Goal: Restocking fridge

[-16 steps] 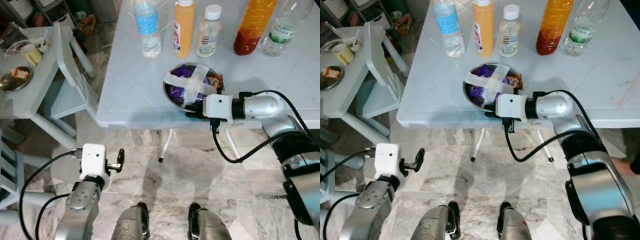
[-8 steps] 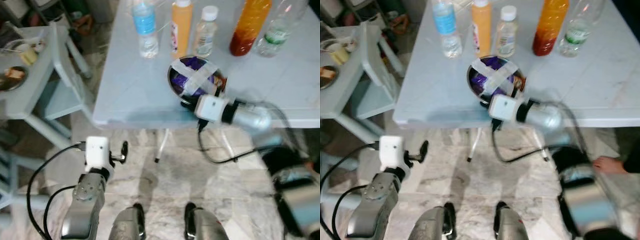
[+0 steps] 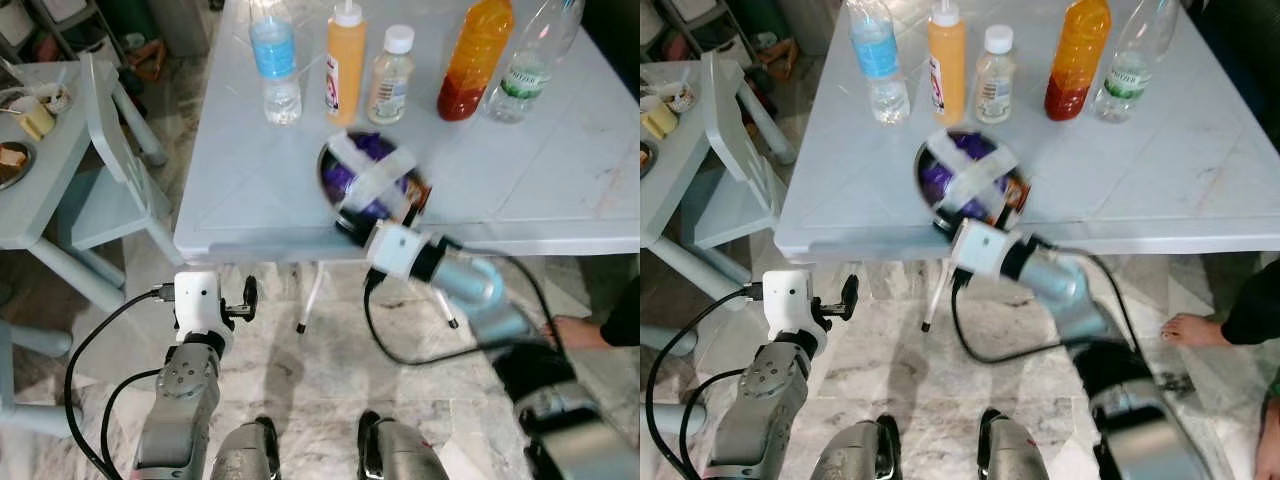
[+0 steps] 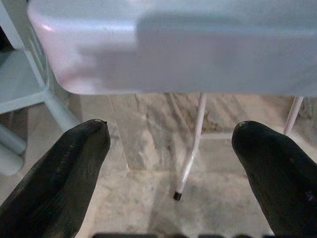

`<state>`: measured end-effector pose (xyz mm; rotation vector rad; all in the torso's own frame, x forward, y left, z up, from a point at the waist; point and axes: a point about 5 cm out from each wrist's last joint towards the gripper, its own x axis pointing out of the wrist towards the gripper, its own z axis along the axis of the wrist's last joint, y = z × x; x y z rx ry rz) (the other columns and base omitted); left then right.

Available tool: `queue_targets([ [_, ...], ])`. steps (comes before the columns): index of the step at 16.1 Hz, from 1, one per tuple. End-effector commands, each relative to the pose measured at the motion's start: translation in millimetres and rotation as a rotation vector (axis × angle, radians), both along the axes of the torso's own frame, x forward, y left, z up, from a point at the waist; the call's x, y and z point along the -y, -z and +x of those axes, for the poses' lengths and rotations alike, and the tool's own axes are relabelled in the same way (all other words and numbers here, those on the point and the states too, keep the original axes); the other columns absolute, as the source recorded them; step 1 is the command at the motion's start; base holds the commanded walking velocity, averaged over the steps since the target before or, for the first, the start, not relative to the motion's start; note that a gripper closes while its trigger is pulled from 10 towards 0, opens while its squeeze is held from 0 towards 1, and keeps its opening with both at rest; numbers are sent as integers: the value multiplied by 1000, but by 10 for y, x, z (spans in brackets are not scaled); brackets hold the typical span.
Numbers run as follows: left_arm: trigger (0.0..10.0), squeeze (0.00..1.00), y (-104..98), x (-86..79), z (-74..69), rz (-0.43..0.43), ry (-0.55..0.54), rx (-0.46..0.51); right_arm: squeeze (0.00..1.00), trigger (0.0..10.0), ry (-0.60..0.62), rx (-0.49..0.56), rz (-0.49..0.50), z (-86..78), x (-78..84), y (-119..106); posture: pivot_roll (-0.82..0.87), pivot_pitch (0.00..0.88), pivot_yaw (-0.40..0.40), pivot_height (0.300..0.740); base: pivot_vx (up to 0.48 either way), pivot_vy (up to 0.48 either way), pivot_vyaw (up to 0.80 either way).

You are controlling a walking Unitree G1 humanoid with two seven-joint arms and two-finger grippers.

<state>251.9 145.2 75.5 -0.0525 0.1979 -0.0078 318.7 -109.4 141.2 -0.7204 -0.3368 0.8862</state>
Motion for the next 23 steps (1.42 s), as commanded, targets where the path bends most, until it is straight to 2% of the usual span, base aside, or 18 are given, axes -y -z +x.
queue_targets([
  [1, 10000, 0, -11, -91, -8, -8, -61, 31, 0, 10000, -54, 47, 27, -79, -94, -62, -33, 80, 45, 740, 0, 0, 800],
  [3, 10000, 0, -93, -221, 16, -9, -140, 105, 0, 10000, -74, 30, 31, -179, -136, -4, -35, 63, 38, 740, 0, 0, 800],
  [5, 10000, 0, -122, -358, 15, 34, -210, 133, 0, 10000, -88, 19, 8, -230, -150, 41, -37, 57, 34, 740, 0, 0, 800],
  [7, 10000, 0, -156, -636, -2, 107, -326, 163, 0, 10000, -99, 19, -5, -262, -167, 50, -37, 54, 35, 740, 0, 0, 800],
  [10, 10000, 0, -166, -672, -13, 117, -340, 174, 0, 10000, -104, 10, -2, -296, -178, 51, -36, 56, 35, 740, 0, 0, 800],
  [14, 10000, 0, -65, -581, -68, 105, -315, 152, 0, 10000, -110, -31, 21, -438, -195, 142, -38, 29, 35, 740, 0, 0, 800],
  [20, 10000, 0, -34, -578, -44, 109, -290, 145, 0, 10000, -114, -39, 17, -477, -215, 139, -43, 33, 37, 740, 0, 0, 800],
  [23, 10000, 0, 5, -554, -82, 154, -255, 135, 0, 10000, -126, -42, 25, -491, -280, 137, -35, 23, 42, 740, 0, 0, 800],
])
